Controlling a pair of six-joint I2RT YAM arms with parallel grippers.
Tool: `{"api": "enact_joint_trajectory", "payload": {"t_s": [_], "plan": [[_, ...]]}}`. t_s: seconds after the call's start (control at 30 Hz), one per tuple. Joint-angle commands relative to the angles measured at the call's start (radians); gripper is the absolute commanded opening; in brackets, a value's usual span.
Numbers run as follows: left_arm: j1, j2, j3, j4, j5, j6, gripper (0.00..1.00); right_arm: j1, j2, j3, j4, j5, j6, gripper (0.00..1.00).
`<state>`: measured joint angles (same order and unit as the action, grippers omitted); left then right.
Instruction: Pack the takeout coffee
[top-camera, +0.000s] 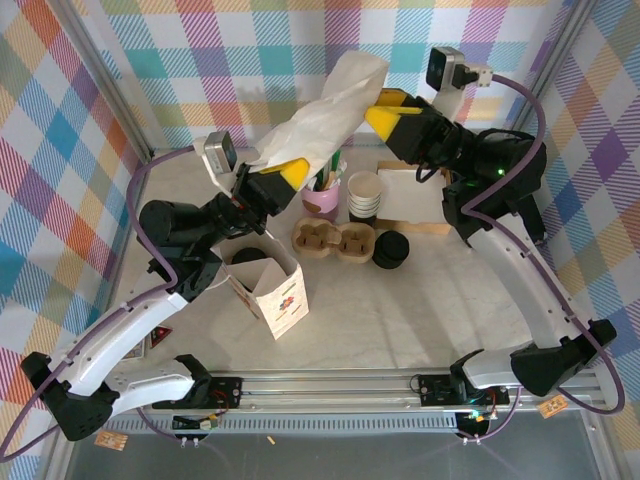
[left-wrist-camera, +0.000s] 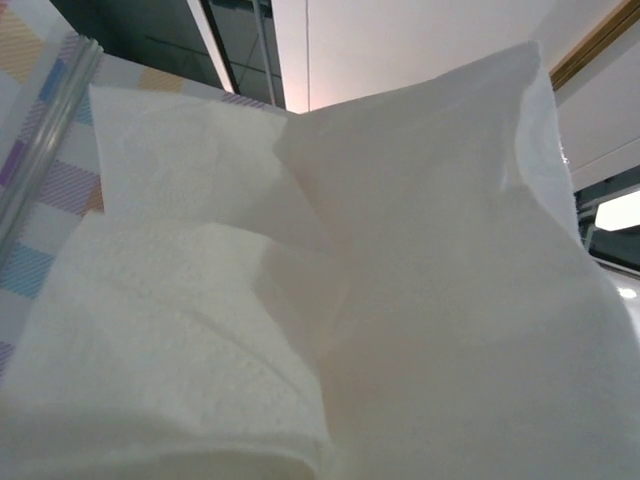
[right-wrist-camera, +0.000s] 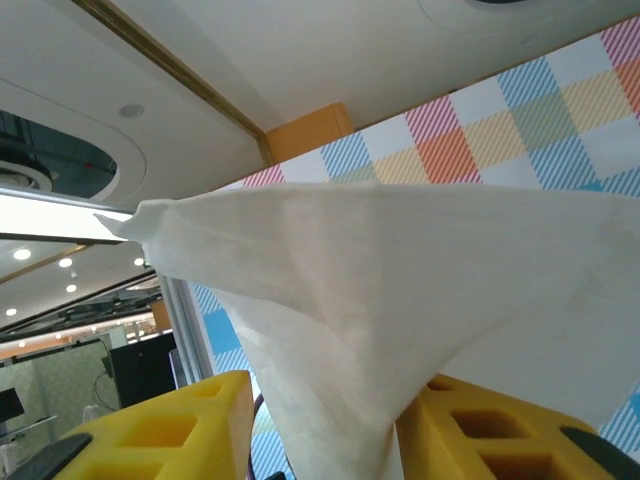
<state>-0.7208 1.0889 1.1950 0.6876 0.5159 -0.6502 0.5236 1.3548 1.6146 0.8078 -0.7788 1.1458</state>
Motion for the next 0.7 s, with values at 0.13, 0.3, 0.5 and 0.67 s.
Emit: {"api": "enact_joint_trajectory", "payload": {"t_s": [0.13,0.3,0.5,0.67], "plan": [[0.014,0.009,0.058,0.022,0.101,-0.079,0.0,0.012,-0.002,0.033,0.047,-0.071,0.018,0.47],[0.015,-0.005,0.04,0.0,0.106,-0.107,0.0,0.012,-0.008,0.028,0.057,-0.092,0.02,0.47],[0.014,-0.04,0.003,-0.073,0.119,-0.103,0.0,0.012,-0.018,0.047,0.035,-0.112,-0.02,0.46],[0.014,-0.084,-0.043,-0.129,0.102,-0.088,0.0,0.012,-0.031,0.059,0.028,-0.111,-0.047,0.4]]}}
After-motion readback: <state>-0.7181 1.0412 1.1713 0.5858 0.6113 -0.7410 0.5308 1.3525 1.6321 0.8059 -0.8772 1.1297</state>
